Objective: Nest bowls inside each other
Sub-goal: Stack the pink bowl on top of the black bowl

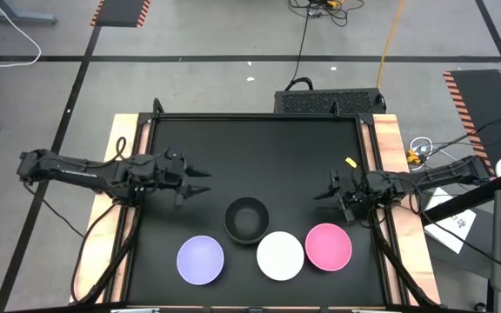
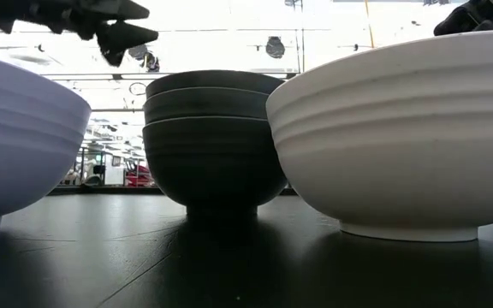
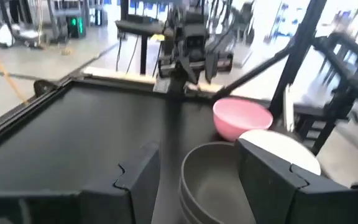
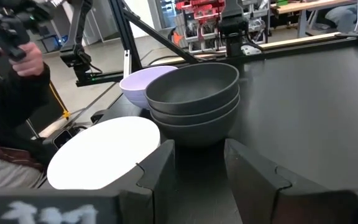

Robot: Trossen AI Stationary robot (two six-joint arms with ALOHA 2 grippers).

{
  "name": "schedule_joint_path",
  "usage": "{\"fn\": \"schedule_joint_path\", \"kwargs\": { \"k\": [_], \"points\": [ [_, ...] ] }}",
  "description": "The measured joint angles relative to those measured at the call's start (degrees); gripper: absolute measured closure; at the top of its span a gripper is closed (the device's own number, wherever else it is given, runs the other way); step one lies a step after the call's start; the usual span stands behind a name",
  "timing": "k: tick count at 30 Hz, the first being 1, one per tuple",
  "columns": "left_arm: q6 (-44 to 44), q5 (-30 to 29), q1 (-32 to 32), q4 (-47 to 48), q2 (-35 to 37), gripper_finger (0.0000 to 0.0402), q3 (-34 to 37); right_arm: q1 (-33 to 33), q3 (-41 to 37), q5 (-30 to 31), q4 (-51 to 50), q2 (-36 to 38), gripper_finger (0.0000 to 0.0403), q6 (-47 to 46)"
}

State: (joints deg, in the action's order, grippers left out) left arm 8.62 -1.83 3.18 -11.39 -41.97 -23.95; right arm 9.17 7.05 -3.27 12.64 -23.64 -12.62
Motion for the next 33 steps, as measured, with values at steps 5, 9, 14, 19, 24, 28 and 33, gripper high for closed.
{"fn": "schedule_joint_path", "kwargs": {
  "k": [5, 9, 14, 19, 24, 28, 33],
  "points": [
    [1.50, -0.38, 0.00, -6.86, 2.89, 0.0195, 8.10, 0.00, 0.00, 0.00, 0.00, 0.00, 0.0268, -0.11],
    [-0.54, -1.44, -0.07, -6.91, 3.61, 0.0195, 10.10, 0.00, 0.00, 0.00, 0.00, 0.00, 0.0268, 0.13],
    [-3.21, -1.73, -0.07, -9.87, 5.06, 0.0195, 13.25, 0.00, 0.00, 0.00, 0.00, 0.00, 0.0268, 0.81],
    [-5.12, -4.24, -0.07, -9.82, 8.76, 0.0195, 16.47, 0.00, 0.00, 0.00, 0.00, 0.00, 0.0268, 0.89],
    [-5.49, -4.30, -0.09, -9.78, 12.30, 0.0195, 19.38, 0.00, 0.00, 0.00, -0.03, 0.00, 0.0268, 1.92],
    [-5.48, -4.70, -0.09, -9.80, 14.93, 0.0195, 22.36, 0.00, 0.00, 0.00, -0.08, 0.00, 0.0268, 2.70],
    [-4.87, -5.98, -0.11, -6.71, 16.97, 0.0195, 23.39, 0.00, -2.21, 0.00, 3.79, 0.01, 0.0268, 2.84]
  ]
}}
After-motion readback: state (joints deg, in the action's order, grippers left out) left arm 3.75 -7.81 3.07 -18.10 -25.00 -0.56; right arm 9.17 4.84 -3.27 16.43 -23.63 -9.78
